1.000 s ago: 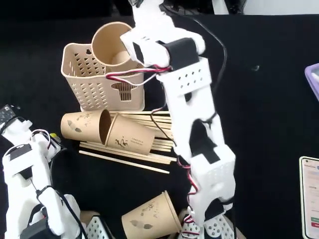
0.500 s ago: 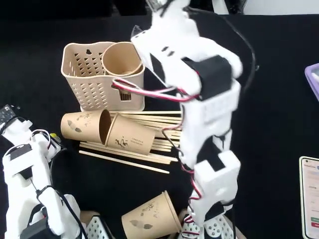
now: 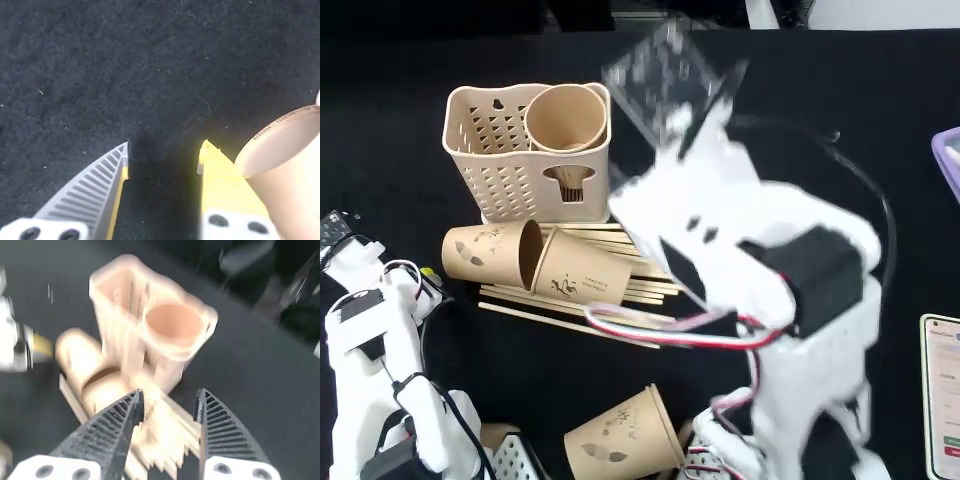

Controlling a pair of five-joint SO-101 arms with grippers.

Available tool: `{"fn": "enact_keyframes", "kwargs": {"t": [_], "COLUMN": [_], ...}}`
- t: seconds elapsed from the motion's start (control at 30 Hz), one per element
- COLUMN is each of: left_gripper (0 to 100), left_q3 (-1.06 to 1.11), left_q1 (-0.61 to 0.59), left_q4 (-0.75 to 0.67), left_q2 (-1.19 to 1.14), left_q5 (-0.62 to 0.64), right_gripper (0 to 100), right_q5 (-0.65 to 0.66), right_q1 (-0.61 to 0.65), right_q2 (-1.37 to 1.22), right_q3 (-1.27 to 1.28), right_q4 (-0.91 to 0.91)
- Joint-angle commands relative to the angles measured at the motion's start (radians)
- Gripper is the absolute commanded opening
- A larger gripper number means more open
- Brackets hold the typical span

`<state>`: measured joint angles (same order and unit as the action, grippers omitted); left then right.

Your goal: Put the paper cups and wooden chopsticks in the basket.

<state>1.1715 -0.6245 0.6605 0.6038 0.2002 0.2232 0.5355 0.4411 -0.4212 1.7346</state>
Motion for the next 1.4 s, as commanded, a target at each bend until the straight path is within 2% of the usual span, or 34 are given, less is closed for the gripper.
{"fn": "enact_keyframes", "kwargs": {"t": [0.0, 0.1, 0.23, 0.33, 0.5, 0.67, 0.87, 1.1, 1.37], "left_gripper": [22, 22, 22, 22, 22, 22, 22, 22, 22], "left_q3": [-0.008, -0.008, -0.008, -0.008, -0.008, -0.008, -0.008, -0.008, -0.008], "left_q1": [0.005, 0.010, 0.007, 0.005, 0.004, 0.004, 0.002, 0.002, 0.002], "left_q4": [-0.011, -0.015, -0.012, -0.011, -0.011, -0.011, -0.011, -0.011, -0.011], "left_q2": [0.025, 0.025, 0.025, 0.025, 0.025, 0.025, 0.025, 0.025, 0.025], "left_q5": [0.005, 0.005, 0.005, 0.005, 0.005, 0.005, 0.005, 0.005, 0.005], "right_gripper": [17.4, 17.4, 17.4, 17.4, 17.4, 17.4, 17.4, 17.4, 17.4], "right_q5": [0.140, 0.114, -0.068, -0.221, -0.359, -0.433, -0.433, -0.433, -0.500], "right_q1": [0.009, 0.031, 0.138, 0.219, 0.259, 0.270, 0.265, 0.270, 0.270], "right_q2": [0.283, 0.381, 0.410, 0.398, 0.300, 0.096, -0.111, -0.091, -0.134], "right_q3": [0.650, 0.997, 1.291, 1.385, 1.388, 1.311, 1.178, 1.095, 1.104], "right_q4": [-0.098, -0.333, -0.703, -0.936, -1.165, -1.218, -1.215, -1.128, -1.191]}}
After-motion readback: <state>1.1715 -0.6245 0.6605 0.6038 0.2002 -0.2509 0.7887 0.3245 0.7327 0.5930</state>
